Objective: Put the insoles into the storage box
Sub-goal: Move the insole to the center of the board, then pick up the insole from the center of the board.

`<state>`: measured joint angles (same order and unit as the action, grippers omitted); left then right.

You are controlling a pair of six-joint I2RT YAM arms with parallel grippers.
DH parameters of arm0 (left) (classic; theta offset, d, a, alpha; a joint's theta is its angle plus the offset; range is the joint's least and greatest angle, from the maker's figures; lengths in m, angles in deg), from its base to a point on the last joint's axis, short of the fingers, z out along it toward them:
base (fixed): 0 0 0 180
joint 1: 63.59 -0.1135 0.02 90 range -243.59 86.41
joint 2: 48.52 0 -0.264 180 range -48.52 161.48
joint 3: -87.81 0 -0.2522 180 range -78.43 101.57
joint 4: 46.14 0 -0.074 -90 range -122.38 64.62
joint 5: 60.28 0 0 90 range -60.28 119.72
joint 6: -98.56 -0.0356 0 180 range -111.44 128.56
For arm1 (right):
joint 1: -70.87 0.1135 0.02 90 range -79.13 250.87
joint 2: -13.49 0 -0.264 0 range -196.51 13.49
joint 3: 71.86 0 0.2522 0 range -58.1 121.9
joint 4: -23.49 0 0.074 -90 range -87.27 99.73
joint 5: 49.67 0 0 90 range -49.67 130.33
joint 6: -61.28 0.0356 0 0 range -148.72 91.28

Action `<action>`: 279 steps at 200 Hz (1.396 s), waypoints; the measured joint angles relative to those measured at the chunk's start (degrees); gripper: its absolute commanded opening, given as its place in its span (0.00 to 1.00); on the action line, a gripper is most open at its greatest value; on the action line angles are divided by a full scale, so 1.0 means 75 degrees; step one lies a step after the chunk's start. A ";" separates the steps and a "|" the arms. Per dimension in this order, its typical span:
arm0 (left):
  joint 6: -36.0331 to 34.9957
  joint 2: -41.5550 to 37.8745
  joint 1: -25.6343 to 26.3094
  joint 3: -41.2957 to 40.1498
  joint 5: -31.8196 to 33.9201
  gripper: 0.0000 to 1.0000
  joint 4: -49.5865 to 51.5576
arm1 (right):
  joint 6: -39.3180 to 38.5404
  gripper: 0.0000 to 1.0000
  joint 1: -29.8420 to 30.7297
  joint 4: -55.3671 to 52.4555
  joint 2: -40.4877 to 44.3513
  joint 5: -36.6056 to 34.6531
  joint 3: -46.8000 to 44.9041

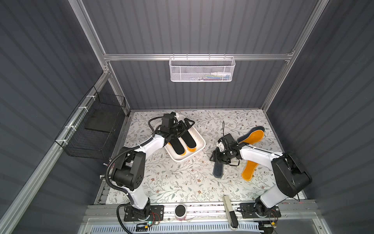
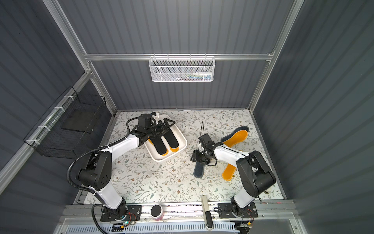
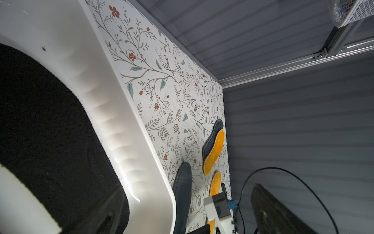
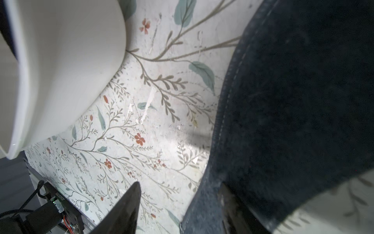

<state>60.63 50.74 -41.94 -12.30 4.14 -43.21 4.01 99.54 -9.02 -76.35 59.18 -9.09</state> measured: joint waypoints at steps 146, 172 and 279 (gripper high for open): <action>-0.0003 0.0000 0.0000 0.0000 -0.0003 0.99 0.0000 | 0.1530 0.53 0.0041 -0.1900 -0.0344 -0.2865 0.0580; -0.0003 0.0000 0.0000 0.0000 -0.0003 0.99 0.0003 | 0.1614 0.51 0.0131 -0.1891 -0.0510 -0.2879 0.0667; -0.0006 0.0000 0.0000 -0.0035 0.0000 1.00 0.0009 | 0.1821 0.28 0.0361 -0.1632 -0.1116 -0.2920 0.0953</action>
<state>60.59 50.74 -41.94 -12.57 4.14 -43.14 17.67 102.25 -21.26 -84.72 37.28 -1.94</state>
